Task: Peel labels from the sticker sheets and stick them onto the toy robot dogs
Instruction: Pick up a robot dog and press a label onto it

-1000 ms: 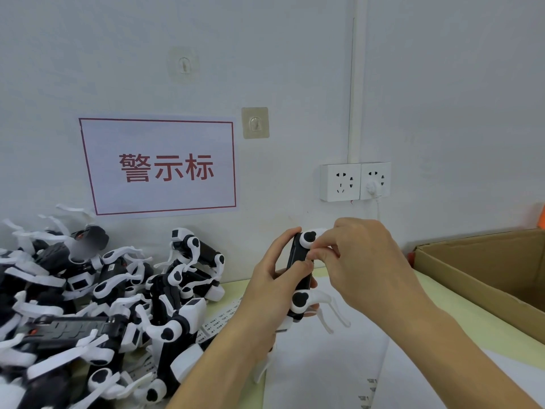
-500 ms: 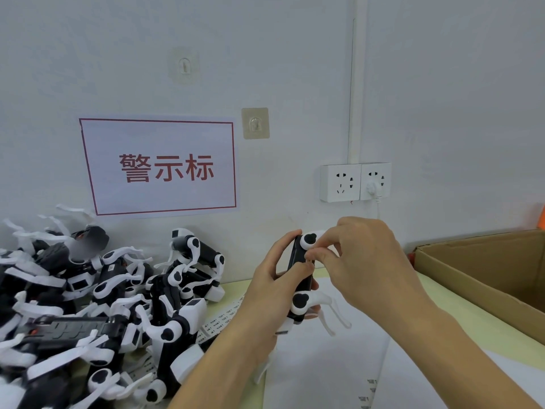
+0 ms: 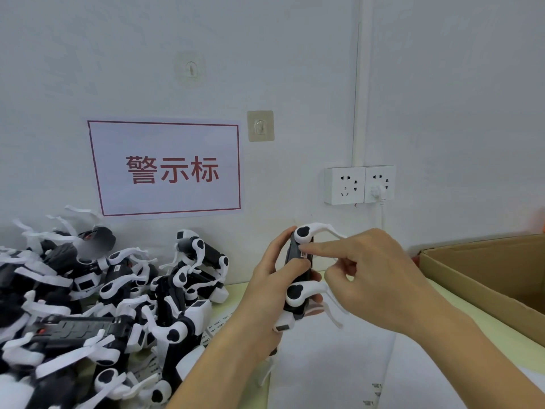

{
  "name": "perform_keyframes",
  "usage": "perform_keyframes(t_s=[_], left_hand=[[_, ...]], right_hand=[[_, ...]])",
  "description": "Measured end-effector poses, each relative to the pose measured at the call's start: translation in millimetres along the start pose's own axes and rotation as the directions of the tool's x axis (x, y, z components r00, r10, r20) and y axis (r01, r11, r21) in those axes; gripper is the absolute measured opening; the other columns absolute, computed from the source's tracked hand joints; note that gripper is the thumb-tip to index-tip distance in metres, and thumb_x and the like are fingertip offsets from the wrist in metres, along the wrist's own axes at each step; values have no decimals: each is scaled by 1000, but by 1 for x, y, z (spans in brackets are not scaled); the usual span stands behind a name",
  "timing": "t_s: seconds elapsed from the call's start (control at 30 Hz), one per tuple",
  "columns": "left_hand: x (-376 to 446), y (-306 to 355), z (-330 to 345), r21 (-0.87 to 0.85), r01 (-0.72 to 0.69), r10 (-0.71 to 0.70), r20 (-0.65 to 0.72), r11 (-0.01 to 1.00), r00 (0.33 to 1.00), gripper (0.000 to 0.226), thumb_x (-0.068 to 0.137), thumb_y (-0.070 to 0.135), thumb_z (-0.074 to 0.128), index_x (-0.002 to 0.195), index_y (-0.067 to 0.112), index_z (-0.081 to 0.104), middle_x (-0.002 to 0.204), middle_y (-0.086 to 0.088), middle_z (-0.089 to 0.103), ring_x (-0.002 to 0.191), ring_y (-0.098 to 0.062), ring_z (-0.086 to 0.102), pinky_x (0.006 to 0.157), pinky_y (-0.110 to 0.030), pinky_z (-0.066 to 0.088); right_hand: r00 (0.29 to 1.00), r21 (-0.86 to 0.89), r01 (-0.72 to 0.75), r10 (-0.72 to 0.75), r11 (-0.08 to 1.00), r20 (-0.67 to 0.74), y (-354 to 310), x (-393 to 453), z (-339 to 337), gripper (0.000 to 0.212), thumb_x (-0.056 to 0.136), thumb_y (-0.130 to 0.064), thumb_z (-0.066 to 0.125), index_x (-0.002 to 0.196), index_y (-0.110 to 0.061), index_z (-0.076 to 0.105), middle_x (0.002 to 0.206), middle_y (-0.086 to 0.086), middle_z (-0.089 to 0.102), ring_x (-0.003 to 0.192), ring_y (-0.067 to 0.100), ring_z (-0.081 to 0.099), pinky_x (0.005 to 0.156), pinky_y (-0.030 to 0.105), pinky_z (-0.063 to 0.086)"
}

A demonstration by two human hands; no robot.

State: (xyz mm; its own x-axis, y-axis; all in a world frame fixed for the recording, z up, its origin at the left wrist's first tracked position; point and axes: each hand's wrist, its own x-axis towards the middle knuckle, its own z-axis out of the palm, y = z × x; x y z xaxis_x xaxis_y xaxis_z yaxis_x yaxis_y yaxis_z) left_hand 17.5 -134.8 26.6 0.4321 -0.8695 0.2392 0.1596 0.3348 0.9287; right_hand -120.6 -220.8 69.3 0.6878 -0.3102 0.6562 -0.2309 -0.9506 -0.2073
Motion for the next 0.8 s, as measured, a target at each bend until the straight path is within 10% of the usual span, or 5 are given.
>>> perform_keyframes(t_s=[0.8], left_hand=[[-2, 3, -5, 24, -5, 5, -19, 1000, 1000, 65, 73, 8, 66, 126, 43, 61, 91, -19, 66, 84, -32, 63, 71, -41, 57]], right_hand=[[988, 67, 51, -60, 996, 141, 6, 0, 5, 66, 71, -23, 36, 121, -54, 64, 50, -8, 42, 52, 19, 35, 51, 19, 28]])
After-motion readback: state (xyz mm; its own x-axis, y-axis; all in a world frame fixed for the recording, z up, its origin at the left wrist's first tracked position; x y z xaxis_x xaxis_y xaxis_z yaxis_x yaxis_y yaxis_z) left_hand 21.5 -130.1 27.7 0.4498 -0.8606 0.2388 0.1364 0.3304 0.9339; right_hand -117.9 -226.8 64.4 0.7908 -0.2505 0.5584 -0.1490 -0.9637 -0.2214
